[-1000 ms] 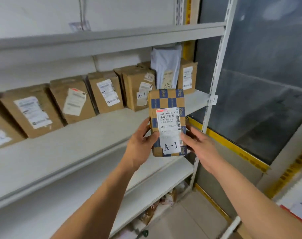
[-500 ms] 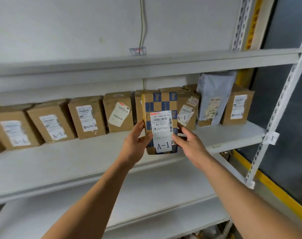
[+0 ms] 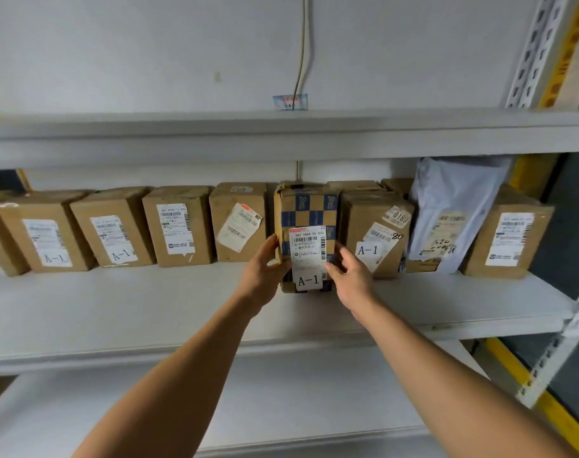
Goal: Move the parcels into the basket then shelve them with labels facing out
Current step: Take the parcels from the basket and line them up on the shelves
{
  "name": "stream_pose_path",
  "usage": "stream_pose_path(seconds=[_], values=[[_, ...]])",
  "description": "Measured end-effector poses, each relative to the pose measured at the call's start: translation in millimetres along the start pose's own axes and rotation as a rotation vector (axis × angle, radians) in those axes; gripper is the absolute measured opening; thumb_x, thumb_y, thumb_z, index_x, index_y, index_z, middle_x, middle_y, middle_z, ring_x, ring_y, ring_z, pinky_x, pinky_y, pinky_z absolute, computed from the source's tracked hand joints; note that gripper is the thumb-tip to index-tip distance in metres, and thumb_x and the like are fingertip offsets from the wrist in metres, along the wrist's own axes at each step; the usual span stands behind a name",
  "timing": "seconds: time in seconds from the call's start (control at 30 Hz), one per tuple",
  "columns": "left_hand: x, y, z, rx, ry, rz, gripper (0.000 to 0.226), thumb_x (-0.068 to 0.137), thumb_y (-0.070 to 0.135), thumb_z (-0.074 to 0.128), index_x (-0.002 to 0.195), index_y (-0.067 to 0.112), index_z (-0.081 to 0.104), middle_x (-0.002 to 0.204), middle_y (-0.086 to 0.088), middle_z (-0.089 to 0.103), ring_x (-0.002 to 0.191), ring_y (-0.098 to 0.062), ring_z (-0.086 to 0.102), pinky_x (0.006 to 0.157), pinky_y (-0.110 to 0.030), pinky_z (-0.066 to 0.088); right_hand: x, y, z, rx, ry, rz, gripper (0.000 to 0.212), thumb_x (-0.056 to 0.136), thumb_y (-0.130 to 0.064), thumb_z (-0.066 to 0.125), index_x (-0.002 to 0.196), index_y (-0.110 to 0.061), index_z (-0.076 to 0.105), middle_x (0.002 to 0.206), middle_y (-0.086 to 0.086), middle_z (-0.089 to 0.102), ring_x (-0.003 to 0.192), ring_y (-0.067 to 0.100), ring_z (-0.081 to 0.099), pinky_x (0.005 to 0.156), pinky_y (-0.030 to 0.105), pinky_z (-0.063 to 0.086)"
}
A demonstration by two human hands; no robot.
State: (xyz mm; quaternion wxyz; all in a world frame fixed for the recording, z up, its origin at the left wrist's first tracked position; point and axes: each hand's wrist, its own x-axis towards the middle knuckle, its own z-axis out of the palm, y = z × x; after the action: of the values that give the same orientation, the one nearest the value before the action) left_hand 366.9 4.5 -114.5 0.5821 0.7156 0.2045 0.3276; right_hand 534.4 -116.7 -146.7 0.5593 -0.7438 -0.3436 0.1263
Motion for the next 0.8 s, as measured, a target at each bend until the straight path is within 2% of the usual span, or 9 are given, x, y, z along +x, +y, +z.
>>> stream_pose_path(seconds=[0.13, 0.3, 0.43, 0.53, 0.67, 0.8], values=[[16, -18, -1, -0.017, -0.032, -0.032, 0.061, 0.104, 0.001, 0.055, 0.15, 0.041, 0.052, 0.14, 0.01, 0.066, 0.128, -0.022, 0.065, 0.097, -0.043, 0.062, 12, 17, 13, -0.036, 0.033, 0.022, 0.063, 0.102, -0.046, 0.063, 0.159, -0.038, 0.039, 0.154, -0.005, 0.057, 0.141, 0.016, 0.054, 0.115, 0.047, 0.049], [36, -23, -3, -0.045, -0.064, -0.029, 0.065, 0.104, 0.0, 0.055, 0.151, 0.044, 0.049, 0.148, 0.009, 0.061, 0.134, -0.023, 0.06, 0.099, -0.041, 0.061, 26, 19, 21, -0.068, 0.091, 0.011, 0.057, 0.105, -0.04, 0.058, 0.16, -0.034, 0.04, 0.152, -0.004, 0.059, 0.139, 0.019, 0.056, 0.114, 0.046, 0.049], [42, -27, -2, -0.038, -0.061, -0.027, 0.065, 0.103, 0.003, 0.057, 0.15, 0.048, 0.049, 0.149, 0.01, 0.06, 0.136, -0.025, 0.059, 0.105, -0.055, 0.056, 30, 20, 23, -0.085, 0.111, 0.002, 0.054, 0.107, -0.038, 0.054, 0.16, -0.033, 0.04, 0.152, -0.003, 0.059, 0.138, 0.019, 0.056, 0.114, 0.047, 0.049], [43, -32, -3, -0.024, -0.055, -0.019, 0.068, 0.098, 0.012, 0.061, 0.15, 0.052, 0.047, 0.151, 0.01, 0.059, 0.135, -0.024, 0.061, 0.108, -0.06, 0.052, 28, 18, 24, -0.072, 0.12, -0.022, 0.051, 0.109, -0.033, 0.054, 0.158, -0.033, 0.043, 0.149, -0.003, 0.062, 0.135, 0.017, 0.059, 0.114, 0.043, 0.049], [44, -33, -4, -0.003, -0.062, -0.008, 0.068, 0.099, 0.01, 0.059, 0.15, 0.053, 0.046, 0.151, 0.012, 0.058, 0.136, -0.025, 0.06, 0.109, -0.061, 0.051, 25, 18, 24, -0.072, 0.124, -0.03, 0.049, 0.109, -0.033, 0.053, 0.157, -0.034, 0.044, 0.147, -0.004, 0.063, 0.133, 0.018, 0.06, 0.112, 0.042, 0.051], [43, -33, -4, 0.019, -0.058, -0.018, 0.069, 0.1, 0.008, 0.058, 0.151, 0.054, 0.045, 0.15, 0.013, 0.059, 0.134, -0.022, 0.062, 0.109, -0.058, 0.052, 21, 12, 22, -0.07, 0.13, -0.027, 0.05, 0.11, -0.03, 0.053, 0.159, -0.033, 0.044, 0.146, -0.003, 0.063, 0.132, 0.019, 0.06, 0.107, 0.034, 0.048]])
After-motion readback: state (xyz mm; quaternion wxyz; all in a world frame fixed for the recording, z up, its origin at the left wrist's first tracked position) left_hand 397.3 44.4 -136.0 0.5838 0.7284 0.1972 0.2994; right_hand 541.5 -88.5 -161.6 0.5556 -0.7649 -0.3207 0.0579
